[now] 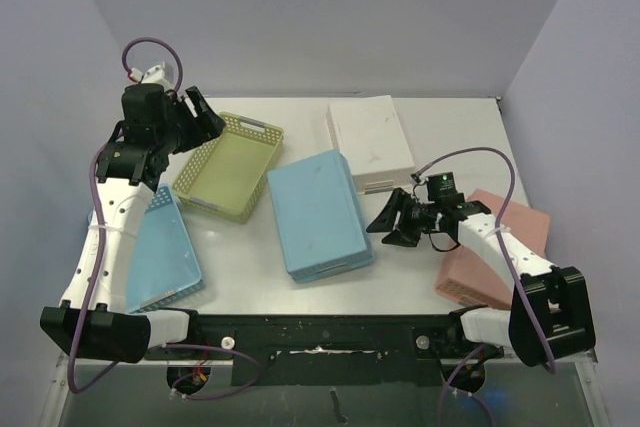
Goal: Turn the large container upside down
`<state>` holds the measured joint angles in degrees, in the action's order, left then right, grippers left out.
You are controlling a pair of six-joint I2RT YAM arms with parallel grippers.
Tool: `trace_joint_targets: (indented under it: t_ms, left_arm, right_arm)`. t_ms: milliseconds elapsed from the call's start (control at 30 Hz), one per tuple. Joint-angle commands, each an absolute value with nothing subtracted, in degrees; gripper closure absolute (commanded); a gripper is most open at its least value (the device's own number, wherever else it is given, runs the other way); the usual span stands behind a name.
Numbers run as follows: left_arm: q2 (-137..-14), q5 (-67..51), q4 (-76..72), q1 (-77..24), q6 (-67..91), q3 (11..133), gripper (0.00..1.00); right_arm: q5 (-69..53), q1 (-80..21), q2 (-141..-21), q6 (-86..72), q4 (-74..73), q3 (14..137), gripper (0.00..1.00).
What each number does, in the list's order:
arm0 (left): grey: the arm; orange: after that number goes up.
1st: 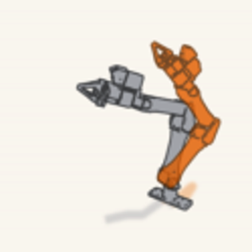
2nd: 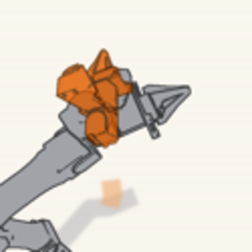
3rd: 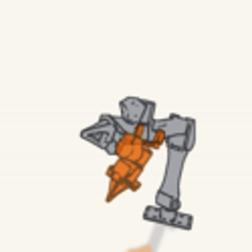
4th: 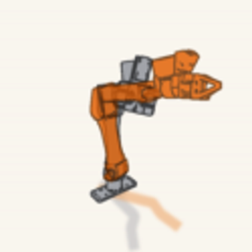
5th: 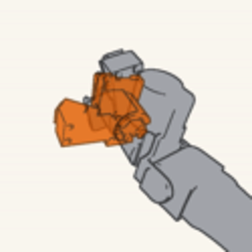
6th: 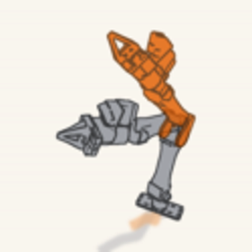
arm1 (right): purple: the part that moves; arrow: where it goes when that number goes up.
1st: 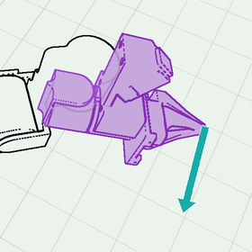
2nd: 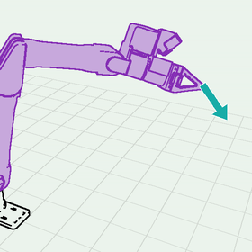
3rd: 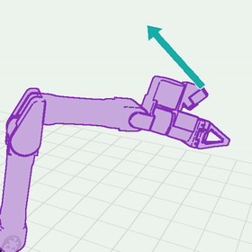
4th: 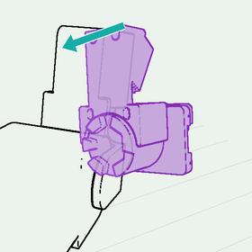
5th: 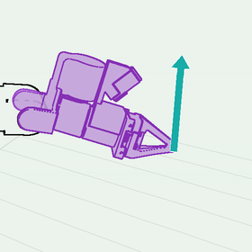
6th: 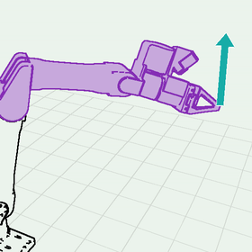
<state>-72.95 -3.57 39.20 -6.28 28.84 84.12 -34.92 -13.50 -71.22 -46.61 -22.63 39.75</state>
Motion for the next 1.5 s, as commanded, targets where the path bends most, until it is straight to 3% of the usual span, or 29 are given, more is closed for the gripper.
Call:
trace_joint_targets:
  t_ms: [0, 367, 667, 900, 1167, 1467]
  left_arm:
    - [-72.4, -4.3, 35.8, -6.1, 27.9, 84.8, 0.34]
    - [-72.1, -5.4, 38.9, -10.5, 25.8, 79.5, 0.34]
    - [-72.0, -5.2, 40.3, -18.9, 27.8, 71.3, 0.34]
    - [-70.5, -8.4, 38.2, -18.4, 30.6, 63.0, 0.34]
    - [-69.1, -7.8, 37.9, -18.2, 30.9, 58.9, 0.34]
    - [-66.9, -6.9, 38.2, -18.8, 31.7, 56.0, 0.34]
  right_arm:
    - [-31.2, -13.9, -71.8, -41.1, -28.4, 43.2, 0.43]
    - [-19.4, -19.3, -75.9, -36.3, -35.0, 59.8, 0.38]
    - [-20.1, -23.5, -85.2, -36.6, -30.4, 66.3, 0.38]
    - [-18.3, -30.2, -94.7, -35.4, -29.1, 75.0, 0.4]
    - [-17.9, -25.7, -100.9, -31.7, -30.9, 84.6, 0.39]
    - [-19.8, -26.1, -116.2, -30.5, -34.4, 105.8, 0.39]
